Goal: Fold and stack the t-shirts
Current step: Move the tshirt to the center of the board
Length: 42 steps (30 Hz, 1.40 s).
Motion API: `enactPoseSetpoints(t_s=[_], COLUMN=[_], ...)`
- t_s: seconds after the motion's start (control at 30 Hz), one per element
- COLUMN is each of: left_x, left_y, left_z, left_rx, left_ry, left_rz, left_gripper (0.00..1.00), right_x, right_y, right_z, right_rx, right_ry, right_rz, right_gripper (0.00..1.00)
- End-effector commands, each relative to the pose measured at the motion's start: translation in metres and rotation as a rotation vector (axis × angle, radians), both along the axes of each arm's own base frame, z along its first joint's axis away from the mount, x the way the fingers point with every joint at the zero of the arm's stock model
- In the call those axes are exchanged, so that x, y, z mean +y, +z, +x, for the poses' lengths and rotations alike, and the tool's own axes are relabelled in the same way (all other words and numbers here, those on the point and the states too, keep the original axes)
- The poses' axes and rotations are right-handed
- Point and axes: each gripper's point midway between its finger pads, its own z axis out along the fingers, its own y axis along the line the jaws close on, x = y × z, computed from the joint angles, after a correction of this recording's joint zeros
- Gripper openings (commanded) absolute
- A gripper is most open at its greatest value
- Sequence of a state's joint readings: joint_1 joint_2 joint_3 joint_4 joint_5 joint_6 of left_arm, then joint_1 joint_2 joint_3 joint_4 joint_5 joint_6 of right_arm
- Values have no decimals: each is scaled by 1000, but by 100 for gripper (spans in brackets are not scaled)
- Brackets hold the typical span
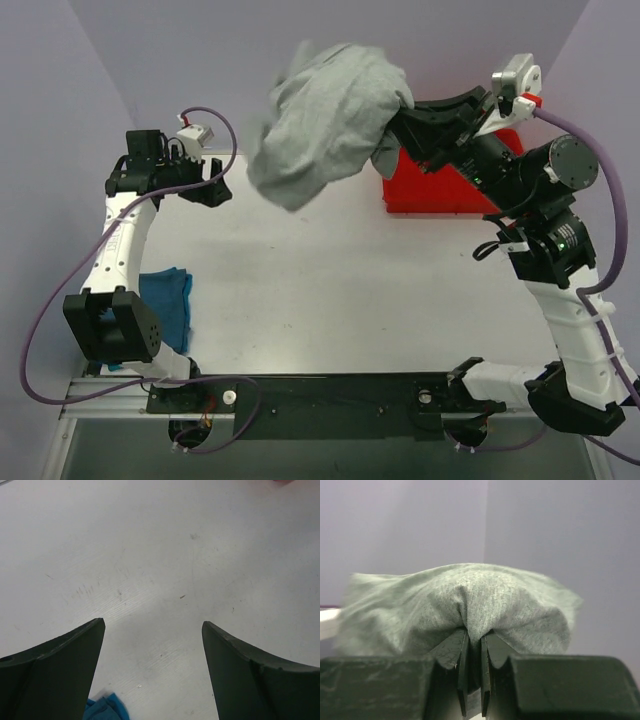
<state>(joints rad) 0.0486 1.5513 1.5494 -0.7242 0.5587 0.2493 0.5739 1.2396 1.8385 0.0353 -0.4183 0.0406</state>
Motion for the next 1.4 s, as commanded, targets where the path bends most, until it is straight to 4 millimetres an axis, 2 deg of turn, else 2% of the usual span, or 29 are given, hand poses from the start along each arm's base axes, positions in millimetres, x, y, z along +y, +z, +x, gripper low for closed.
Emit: enactPoseSetpoints(t_s=[0.0, 0.1, 0.23, 0.27, 0.3, 0.33, 0.37, 0.4, 0.43, 0.47, 0.5, 0.53, 0.57, 0.6, 0.63, 0.67, 0.7, 0.73, 0.77, 0.8, 0.83, 0.87, 0.9, 0.93, 1.0, 1.07, 1.2, 1.23, 1.37], left_x=[5, 15, 24, 26, 29, 28, 28, 24, 21, 12, -2, -9, -22, -29, -40, -49, -59, -66, -76, -81, -88, -92, -96, -97, -104, -112, -126, -126, -134], left_y=[25, 26, 18, 12, 10, 1, 0, -9, -14, -20, -32, -33, -46, -48, -62, -63, -78, -83, -99, -106, -118, -123, -128, -134, -141, -149, -167, -172, -197], left_z=[6, 7, 7, 6, 6, 4, 3, -1, -5, -11, -20, -26, -40, -48, -65, -75, -93, -102, -118, -126, -136, -140, -144, -145, -135, -123, -107, -104, -105], left_rx=[-75, -92, -107, -103, -112, -97, -108, -93, -91, -81, -61, -61, -29, -23, 21, 25, 72, 90, 129, 142, 163, 173, 176, 187, 155, 133, 116, 118, 142], left_ry=[-2, 26, 34, 30, 30, 20, 7, -9, -35, -67, -132, -162, -226, -260, -325, -364, -418, -449, -502, -530, -569, -588, -608, -613, -618, -611, -616, -611, -621], left_rz=[-6, 17, 86, 105, 127, 136, 156, 170, 190, 209, 230, 239, 256, 257, 261, 246, 242, 236, 243, 253, 264, 263, 260, 263, 282, 288, 283, 295, 323], left_gripper=[90, 90, 90, 90, 90, 89, 89, 89, 89, 89, 88, 88, 88, 88, 88, 88, 88, 86, 86, 84, 84, 84, 84, 84, 84, 85, 87, 87, 88], right_x=[50, 63, 82, 86, 85, 87, 79, 75, 67, 47, 31, 9, -3, -17, -23, -28, -26, -31, -25, -26, -18, -12, -5, 2, 14, 19, 28, 29, 29], right_y=[-62, -114, -233, -268, -293, -331, -353, -395, -429, -452, -465, -468, -474, -480, -465, -474, -459, -472, -459, -478, -472, -494, -497, -515, -533, -551, -580, -581, -601], right_z=[16, 39, 79, 90, 96, 109, 116, 127, 142, 142, 165, 166, 169, 164, 161, 150, 142, 127, 115, 99, 85, 65, 50, 33, 8, -6, -14, -11, -13], right_rx=[217, 420, 721, 806, 864, 938, 1003, 1096, 1178, 1280, 1323, 1372, 1388, 1367, 1315, 1301, 1262, 1276, 1251, 1274, 1255, 1276, 1287, 1301, 1333, 1340, 1361, 1364, 1388], right_ry=[174, 151, 63, 29, 9, -22, -65, -99, -149, -243, -333, -440, -482, -530, -550, -544, -518, -502, -451, -424, -374, -329, -276, -226, -152, -130, -140, -155, -178], right_rz=[4, 17, -94, -144, -196, -254, -279, -341, -378, -428, -433, -472, -489, -538, -539, -567, -548, -575, -554, -584, -581, -609, -602, -621, -648, -686, -714, -718, -738], right_gripper=[0, 0, 0, 0, 0, 0, 0, 8, 39, 53, 63, 64, 66, 66, 68, 69, 70, 69, 69, 68, 67, 67, 67, 67, 68, 68, 68, 67, 62])
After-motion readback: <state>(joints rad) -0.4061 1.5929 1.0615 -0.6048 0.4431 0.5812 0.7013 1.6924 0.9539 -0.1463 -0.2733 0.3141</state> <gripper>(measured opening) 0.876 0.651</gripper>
